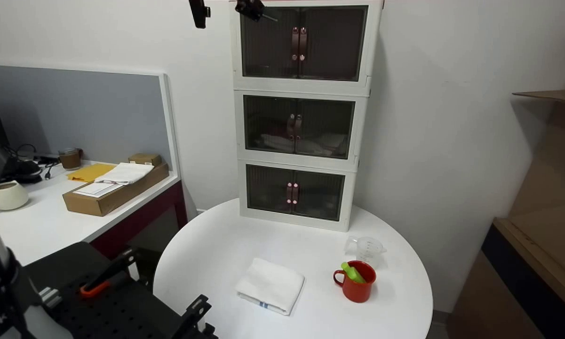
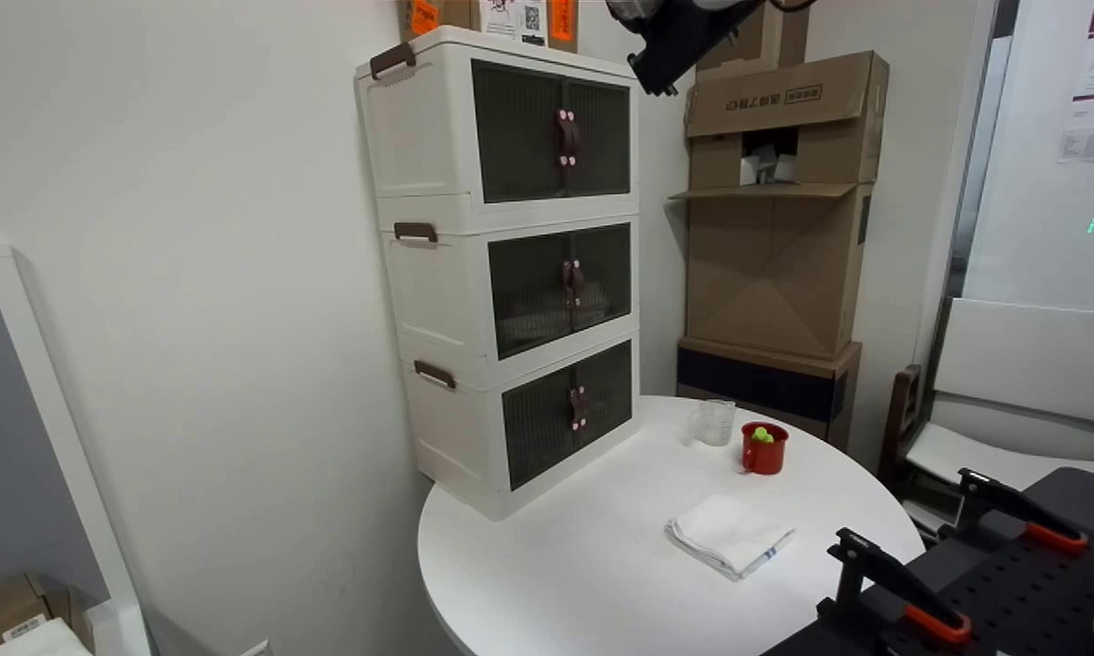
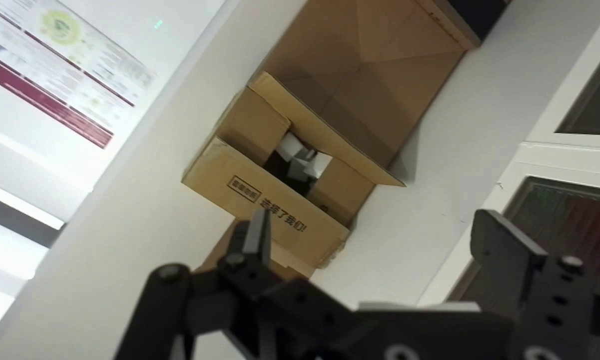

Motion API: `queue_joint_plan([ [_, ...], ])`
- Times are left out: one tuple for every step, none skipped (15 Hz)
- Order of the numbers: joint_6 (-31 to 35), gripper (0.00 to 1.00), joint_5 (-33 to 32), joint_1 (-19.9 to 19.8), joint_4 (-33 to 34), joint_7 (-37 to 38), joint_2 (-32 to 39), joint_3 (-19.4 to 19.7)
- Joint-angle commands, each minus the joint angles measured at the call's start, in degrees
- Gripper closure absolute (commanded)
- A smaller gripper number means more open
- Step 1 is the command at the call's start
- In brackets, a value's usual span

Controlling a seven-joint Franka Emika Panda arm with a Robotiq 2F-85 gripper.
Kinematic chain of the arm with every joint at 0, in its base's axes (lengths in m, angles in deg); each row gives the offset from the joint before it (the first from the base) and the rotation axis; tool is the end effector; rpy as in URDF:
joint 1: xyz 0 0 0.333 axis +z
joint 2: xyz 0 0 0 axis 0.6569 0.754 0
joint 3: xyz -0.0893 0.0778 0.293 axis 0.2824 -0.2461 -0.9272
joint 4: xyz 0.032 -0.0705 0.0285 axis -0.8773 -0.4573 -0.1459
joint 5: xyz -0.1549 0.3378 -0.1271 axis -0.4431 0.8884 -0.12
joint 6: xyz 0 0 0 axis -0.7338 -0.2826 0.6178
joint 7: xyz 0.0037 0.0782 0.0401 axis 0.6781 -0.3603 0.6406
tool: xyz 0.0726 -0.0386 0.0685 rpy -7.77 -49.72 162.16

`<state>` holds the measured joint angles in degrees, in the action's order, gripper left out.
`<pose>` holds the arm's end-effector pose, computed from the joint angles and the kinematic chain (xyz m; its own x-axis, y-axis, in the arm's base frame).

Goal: Open the doors to the compartment

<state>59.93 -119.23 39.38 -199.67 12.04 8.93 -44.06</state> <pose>0.4913 0.1068 0.5418 0.6230 0.0583 0.7800 -0.6417 -0.5321 0.5523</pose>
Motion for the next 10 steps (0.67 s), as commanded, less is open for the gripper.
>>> queue_joint_plan([
  [-10.27,0.0,-0.12,5.49,5.34,11.96,6.88,1.29],
  [-11.2,0.0,-0.63,6.52,6.21,14.6,8.15,1.77],
  [-11.12,0.0,-1.32,7.35,7.48,16.26,9.47,2.4],
  [-11.19,0.0,-1.66,8.04,8.71,17.68,10.68,2.97],
  [-10.2,0.0,-1.79,8.44,10.52,18.08,12.06,3.82],
  [-9.54,0.0,-1.82,8.85,11.92,18.34,13.11,4.51],
  [-8.39,0.0,-1.71,9.08,13.83,17.77,14.34,5.31],
  [-7.39,0.0,-1.78,9.29,15.47,17.06,15.39,5.95],
  [-5.86,0.0,-2.72,9.42,17.06,16.07,16.45,6.6],
  [-4.26,0.0,-3.07,9.52,18.39,15.34,17.29,7.13],
])
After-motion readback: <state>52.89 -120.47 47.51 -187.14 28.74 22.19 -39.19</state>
